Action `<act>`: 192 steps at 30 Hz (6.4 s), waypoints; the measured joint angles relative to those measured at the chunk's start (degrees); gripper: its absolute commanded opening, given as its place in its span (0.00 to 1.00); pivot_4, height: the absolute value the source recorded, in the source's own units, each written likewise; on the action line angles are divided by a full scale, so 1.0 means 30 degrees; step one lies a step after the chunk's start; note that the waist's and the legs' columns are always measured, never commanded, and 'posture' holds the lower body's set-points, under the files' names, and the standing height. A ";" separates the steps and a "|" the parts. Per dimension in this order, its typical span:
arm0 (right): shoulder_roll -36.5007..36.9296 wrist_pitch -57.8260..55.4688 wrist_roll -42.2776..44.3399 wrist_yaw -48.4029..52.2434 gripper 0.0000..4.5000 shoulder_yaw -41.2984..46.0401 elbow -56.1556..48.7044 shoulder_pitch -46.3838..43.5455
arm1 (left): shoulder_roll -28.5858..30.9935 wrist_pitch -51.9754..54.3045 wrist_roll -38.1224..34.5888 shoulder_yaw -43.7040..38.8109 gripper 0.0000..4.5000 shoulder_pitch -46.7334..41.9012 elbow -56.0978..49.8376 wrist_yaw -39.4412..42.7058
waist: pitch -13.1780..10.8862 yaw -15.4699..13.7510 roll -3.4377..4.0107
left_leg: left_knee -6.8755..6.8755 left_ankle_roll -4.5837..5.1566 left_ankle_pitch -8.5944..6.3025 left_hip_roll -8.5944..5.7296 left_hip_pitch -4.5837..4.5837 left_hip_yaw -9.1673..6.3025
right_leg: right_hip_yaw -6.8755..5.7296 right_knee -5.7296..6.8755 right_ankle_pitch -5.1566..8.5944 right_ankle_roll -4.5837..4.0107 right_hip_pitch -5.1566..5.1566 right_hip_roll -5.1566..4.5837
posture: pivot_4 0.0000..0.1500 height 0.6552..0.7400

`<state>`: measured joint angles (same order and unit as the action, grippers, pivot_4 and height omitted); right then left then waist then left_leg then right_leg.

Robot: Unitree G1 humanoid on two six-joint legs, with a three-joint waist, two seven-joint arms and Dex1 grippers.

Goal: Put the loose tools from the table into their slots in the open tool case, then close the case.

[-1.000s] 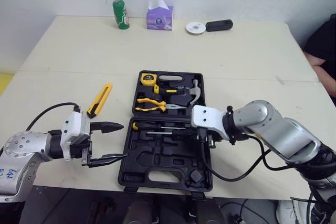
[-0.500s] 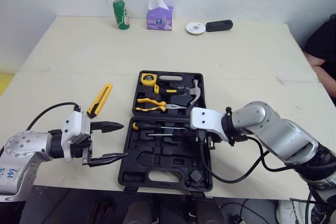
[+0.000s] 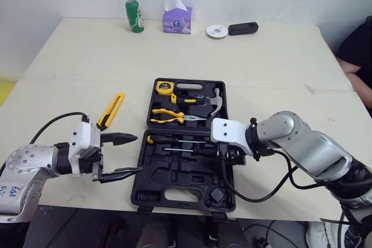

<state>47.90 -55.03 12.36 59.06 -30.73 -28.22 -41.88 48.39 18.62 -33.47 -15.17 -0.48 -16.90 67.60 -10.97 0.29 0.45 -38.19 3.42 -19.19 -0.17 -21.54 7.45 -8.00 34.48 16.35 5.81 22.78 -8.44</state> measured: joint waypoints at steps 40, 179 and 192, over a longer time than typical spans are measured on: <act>-0.4694 1.4219 0.0817 0.2510 0.00 0.4626 0.6582 0.5864 | -0.0673 -0.0154 0.0143 0.0898 1.00 -0.1832 0.1320 -0.0192 | 0.0005 0.0015 -0.0011 | 0.0003 0.0115 0.0069 -0.0010 0.0010 -0.0010 | -0.0027 0.0025 -0.0002 0.0003 -0.0028 0.0010 | 1.00 1.00; -0.4625 1.6617 0.9672 0.3212 0.98 1.0645 0.2875 0.8719 | -0.3327 1.9972 -0.2298 -0.6361 1.00 0.0222 -0.3879 -2.1865 | 0.0063 -0.0190 -0.0062 | 0.0060 -0.0078 -0.0038 -0.0018 0.0091 -0.0016 | 0.0137 0.0064 0.0010 -0.0025 -0.0039 0.0004 | 1.00 1.00; -0.4628 1.6673 0.8904 0.3267 0.98 1.0400 0.2809 0.8836 | -0.3324 1.9896 -0.0682 -0.5089 1.00 -0.1044 -0.3071 -2.1176 | 0.0065 -0.0189 -0.0062 | 0.0049 -0.0087 -0.0030 -0.0018 0.0120 -0.0014 | 0.0142 0.0054 0.0016 -0.0034 -0.0039 0.0000 | 1.00 1.00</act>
<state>34.02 -5.01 39.07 68.86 0.47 -19.79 -15.37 38.42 78.31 -35.52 -30.43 -3.61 -26.12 4.07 -10.77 -0.28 0.27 -38.04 3.16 -19.28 -0.22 -21.18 7.41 -7.57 34.64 16.40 5.71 22.67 -8.45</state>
